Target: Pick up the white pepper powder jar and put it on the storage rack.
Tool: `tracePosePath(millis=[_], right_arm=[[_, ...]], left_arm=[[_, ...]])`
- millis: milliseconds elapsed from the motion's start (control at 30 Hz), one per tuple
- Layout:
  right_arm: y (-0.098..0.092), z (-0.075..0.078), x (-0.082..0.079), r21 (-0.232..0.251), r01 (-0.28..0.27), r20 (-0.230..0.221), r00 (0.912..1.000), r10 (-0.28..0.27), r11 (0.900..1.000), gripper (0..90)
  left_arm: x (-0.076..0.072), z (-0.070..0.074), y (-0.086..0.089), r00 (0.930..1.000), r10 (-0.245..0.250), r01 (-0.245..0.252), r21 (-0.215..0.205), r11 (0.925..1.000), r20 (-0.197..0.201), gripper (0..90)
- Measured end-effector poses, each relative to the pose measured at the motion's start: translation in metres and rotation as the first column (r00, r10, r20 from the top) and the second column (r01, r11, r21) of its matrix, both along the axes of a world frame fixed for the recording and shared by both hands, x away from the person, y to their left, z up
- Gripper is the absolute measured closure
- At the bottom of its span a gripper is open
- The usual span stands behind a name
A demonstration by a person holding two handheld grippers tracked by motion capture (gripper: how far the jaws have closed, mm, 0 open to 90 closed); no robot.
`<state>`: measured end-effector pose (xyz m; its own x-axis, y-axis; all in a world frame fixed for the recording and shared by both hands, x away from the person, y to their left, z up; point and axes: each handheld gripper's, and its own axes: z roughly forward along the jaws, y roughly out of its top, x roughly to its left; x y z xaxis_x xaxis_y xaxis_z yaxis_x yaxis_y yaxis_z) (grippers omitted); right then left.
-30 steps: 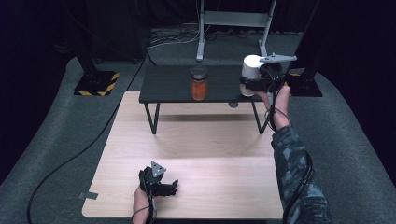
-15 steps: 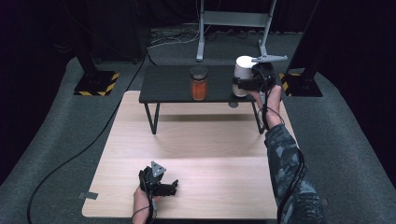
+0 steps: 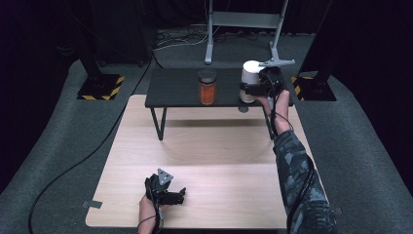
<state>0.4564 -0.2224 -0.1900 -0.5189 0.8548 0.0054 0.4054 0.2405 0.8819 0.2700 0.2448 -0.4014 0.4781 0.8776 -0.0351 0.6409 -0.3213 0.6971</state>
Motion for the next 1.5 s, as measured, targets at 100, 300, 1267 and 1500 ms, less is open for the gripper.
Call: tracePosePath(millis=[100,300,1267,1500], right_arm=[[-0.001,-0.002,0.000,0.005,0.000,0.002,1.0000,0.000,1.000,30.3],[-0.002,-0.003,0.001,0.016,0.002,-0.002,1.0000,-0.002,1.000,30.3],[-0.001,0.005,0.000,-0.015,0.006,-0.051,0.9986,-0.007,1.000,10.4],[-0.016,0.005,-0.017,-0.032,-0.017,-0.071,0.9974,0.014,0.999,4.2]], left_arm=[[0.000,0.000,0.000,1.0000,0.000,0.000,0.000,1.0000,0.000,2.3],[0.000,0.000,0.000,1.0000,0.000,0.000,0.000,1.0000,0.000,2.3],[-0.001,0.000,-0.001,1.0000,0.003,-0.003,0.002,1.0000,0.002,2.6],[-0.001,0.000,-0.001,1.0000,0.003,-0.003,0.002,1.0000,0.002,2.6]])
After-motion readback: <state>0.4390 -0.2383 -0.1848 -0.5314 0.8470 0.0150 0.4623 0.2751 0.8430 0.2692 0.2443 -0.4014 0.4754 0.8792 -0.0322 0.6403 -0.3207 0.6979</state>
